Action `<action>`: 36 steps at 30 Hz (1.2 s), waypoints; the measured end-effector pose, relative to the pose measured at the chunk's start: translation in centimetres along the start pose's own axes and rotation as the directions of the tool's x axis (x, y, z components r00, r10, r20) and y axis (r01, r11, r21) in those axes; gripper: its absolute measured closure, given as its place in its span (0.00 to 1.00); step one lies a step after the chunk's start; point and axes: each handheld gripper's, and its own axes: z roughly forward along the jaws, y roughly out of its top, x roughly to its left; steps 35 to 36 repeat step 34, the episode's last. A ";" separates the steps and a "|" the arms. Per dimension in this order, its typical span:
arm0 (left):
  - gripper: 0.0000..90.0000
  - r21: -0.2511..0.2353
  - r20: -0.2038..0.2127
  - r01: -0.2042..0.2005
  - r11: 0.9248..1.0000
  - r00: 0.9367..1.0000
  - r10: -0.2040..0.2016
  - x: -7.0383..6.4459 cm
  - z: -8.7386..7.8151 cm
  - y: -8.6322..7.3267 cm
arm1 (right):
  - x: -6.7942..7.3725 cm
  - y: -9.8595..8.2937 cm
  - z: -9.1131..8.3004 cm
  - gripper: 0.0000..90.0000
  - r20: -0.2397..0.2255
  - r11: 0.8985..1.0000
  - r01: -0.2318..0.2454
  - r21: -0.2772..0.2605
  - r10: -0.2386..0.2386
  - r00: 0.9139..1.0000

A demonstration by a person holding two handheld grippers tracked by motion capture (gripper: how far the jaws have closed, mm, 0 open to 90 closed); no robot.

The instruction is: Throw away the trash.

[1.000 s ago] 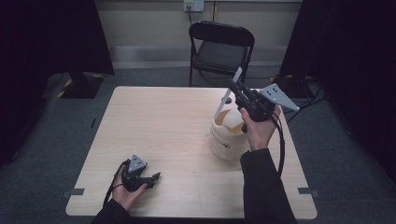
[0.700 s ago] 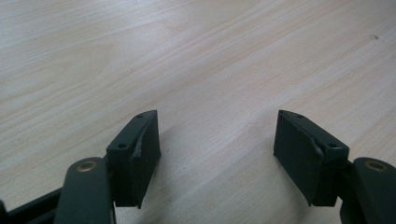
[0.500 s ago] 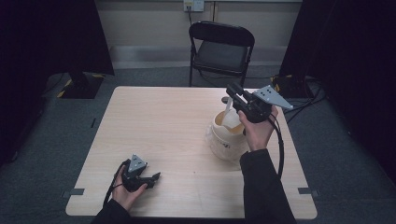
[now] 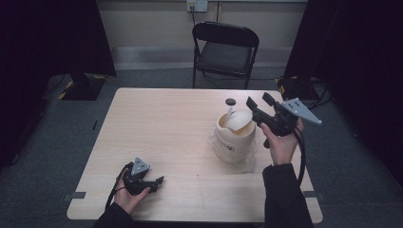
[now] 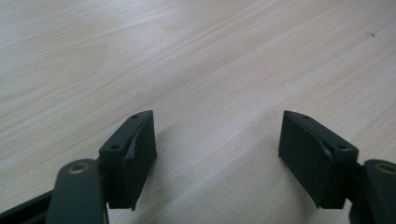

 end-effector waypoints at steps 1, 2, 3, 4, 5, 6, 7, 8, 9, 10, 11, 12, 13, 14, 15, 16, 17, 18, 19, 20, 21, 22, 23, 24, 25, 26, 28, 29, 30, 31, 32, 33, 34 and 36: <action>0.29 0.002 0.001 -0.002 1.000 1.000 0.002 0.0 0.0 0.0 | -0.4 -0.5 -0.6 0.37 0.011 1.000 -0.004 0.005 0.004 1.000; 0.28 0.003 -0.001 -0.001 1.000 1.000 0.001 -0.1 0.0 0.0 | -0.8 -1.0 -1.1 0.36 0.020 1.000 -0.009 0.013 0.009 1.000; 0.27 0.003 -0.009 -0.005 1.000 1.000 0.005 -0.1 0.1 0.0 | -1.3 -1.5 -1.6 0.36 0.028 1.000 -0.014 0.025 0.013 1.000; 0.24 0.011 -0.014 0.012 1.000 1.000 -0.012 0.0 0.1 0.0 | -1.6 -2.1 -2.1 0.36 0.034 0.999 -0.021 0.042 0.019 0.999; 0.20 0.016 -0.016 0.015 1.000 1.000 -0.015 0.0 0.1 0.0 | -2.0 -2.8 -2.6 0.35 0.037 0.998 -0.027 0.061 0.025 0.999; 0.18 0.016 -0.013 0.017 1.000 1.000 -0.016 0.0 0.1 0.0 | -2.3 -3.5 -3.0 0.35 0.045 0.996 -0.031 0.083 0.027 0.999; 0.18 0.016 -0.015 0.015 1.000 1.000 -0.015 0.0 0.1 0.0 | -2.6 -4.2 -3.4 0.34 0.052 0.994 -0.036 0.104 0.031 0.998; 0.18 0.019 -0.016 0.010 1.000 1.000 -0.010 0.0 0.1 0.1 | -2.9 -4.9 -3.7 0.34 0.054 0.990 -0.043 0.131 0.037 0.998; 0.18 0.018 -0.016 0.013 1.000 1.000 -0.013 0.0 0.1 0.0 | -3.2 -5.7 -4.0 0.34 0.059 0.986 -0.050 0.156 0.041 0.997; 0.18 0.018 -0.016 0.013 1.000 1.000 -0.013 0.0 0.1 0.0 | -3.5 -6.5 -4.3 0.34 0.066 0.982 -0.054 0.181 0.042 0.997; 0.18 0.018 -0.014 0.014 1.000 1.000 -0.014 0.0 0.1 0.0 | -3.7 -7.2 -4.5 0.34 0.074 0.977 -0.059 0.206 0.044 0.996; 0.18 0.019 -0.014 0.011 1.000 1.000 -0.011 0.0 0.1 0.0 | -4.0 -8.0 -4.7 0.33 0.084 0.971 -0.062 0.230 0.044 0.996; 0.18 0.019 -0.015 0.012 1.000 1.000 -0.012 0.0 0.1 0.0 | -4.2 -8.5 -4.9 0.33 0.086 0.966 -0.066 0.252 0.046 0.995; 0.18 0.015 -0.018 0.013 1.000 1.000 -0.013 0.0 0.1 0.0 | -4.4 -9.3 -5.1 0.33 0.091 0.958 -0.072 0.276 0.048 0.995; 0.19 0.010 -0.022 0.020 1.000 1.000 -0.020 0.0 0.0 -0.1 | -4.7 -10.2 -5.3 0.33 0.102 0.949 -0.080 0.304 0.051 0.993; 0.22 0.006 -0.021 0.030 1.000 0.999 -0.030 0.1 -0.1 -0.1 | -4.9 -10.9 -5.4 0.33 0.108 0.940 -0.090 0.329 0.057 0.992; 0.24 0.009 -0.026 0.018 1.000 1.000 -0.018 0.2 -0.2 -0.2 | -5.1 -11.6 -5.5 0.33 0.113 0.931 -0.095 0.353 0.058 0.992; 0.27 -0.001 -0.024 0.029 1.000 0.999 -0.029 0.2 -0.3 -0.2 | -5.3 -12.2 -5.6 0.33 0.121 0.922 -0.102 0.374 0.061 0.991; 0.31 -0.002 -0.028 0.018 1.000 0.999 -0.018 0.4 -0.4 -0.3 | -5.5 -12.8 -5.5 0.33 0.123 0.910 -0.101 0.402 0.055 0.991; 0.33 -0.010 -0.023 0.028 1.000 0.999 -0.028 0.5 -0.4 -0.4 | -5.7 -13.3 -5.5 0.33 0.125 0.895 -0.097 0.435 0.046 0.991; 0.34 -0.008 -0.023 0.029 1.000 0.999 -0.030 0.6 -0.5 -0.4 | -5.9 -13.7 -5.6 0.33 0.130 0.886 -0.092 0.454 0.036 0.991; 0.34 -0.007 -0.024 0.032 0.999 0.999 -0.032 0.7 -0.6 -0.4 | -6.1 -14.1 -5.6 0.33 0.135 0.879 -0.090 0.469 0.030 0.990; 0.34 -0.009 -0.029 0.041 0.999 0.999 -0.041 0.8 -0.6 -0.5 | -6.3 -14.5 -5.7 0.33 0.140 0.870 -0.091 0.484 0.026 0.990; 0.34 -0.005 -0.032 0.041 0.999 0.999 -0.041 1.0 -0.7 -0.5 | -6.5 -14.8 -5.8 0.33 0.147 0.862 -0.088 0.498 0.016 0.989; 0.35 -0.003 -0.040 0.043 0.999 0.998 -0.043 1.1 -0.8 -0.6 | -6.7 -15.1 -5.9 0.33 0.155 0.855 -0.086 0.511 0.006 0.988; 0.35 -0.003 -0.041 0.044 0.999 0.998 -0.044 1.3 -1.0 -0.6 | -7.0 -15.4 -6.0 0.33 0.160 0.847 -0.086 0.524 0.000 0.987; 0.35 -0.008 -0.051 0.052 0.999 0.997 -0.052 1.6 -1.1 -0.7 | -7.3 -15.7 -6.2 0.33 0.170 0.838 -0.082 0.540 -0.013 0.985; 0.34 -0.006 -0.056 0.053 0.999 0.997 -0.054 1.8 -1.2 -0.8 | -7.5 -15.9 -6.4 0.33 0.174 0.834 -0.082 0.545 -0.017 0.985; 0.34 -0.004 -0.056 0.060 0.998 0.997 -0.061 1.8 -1.2 -0.8 | -7.6 -16.0 -6.5 0.33 0.177 0.832 -0.082 0.548 -0.020 0.984; 0.33 0.003 -0.058 0.054 0.999 0.997 -0.053 2.0 -1.2 -0.9 | -7.8 -16.1 -6.6 0.33 0.180 0.829 -0.079 0.553 -0.026 0.983; 0.33 -0.008 -0.057 0.059 0.998 0.997 -0.059 1.9 -1.1 -1.0 | -7.9 -16.2 -6.7 0.33 0.182 0.826 -0.075 0.559 -0.033 0.983; 0.32 -0.007 -0.058 0.053 0.999 0.997 -0.053 1.9 -1.1 -1.0 | -8.0 -16.2 -6.7 0.32 0.185 0.818 -0.077 0.570 -0.036 0.982; 0.31 -0.007 -0.058 0.054 0.998 0.997 -0.055 1.9 -1.1 -1.0 | -8.2 -16.2 -6.8 0.32 0.184 0.817 -0.079 0.571 -0.034 0.982; 0.31 -0.007 -0.058 0.054 0.998 0.997 -0.055 1.9 -1.1 -1.0 | -8.2 -16.2 -6.8 0.32 0.184 0.817 -0.079 0.571 -0.034 0.982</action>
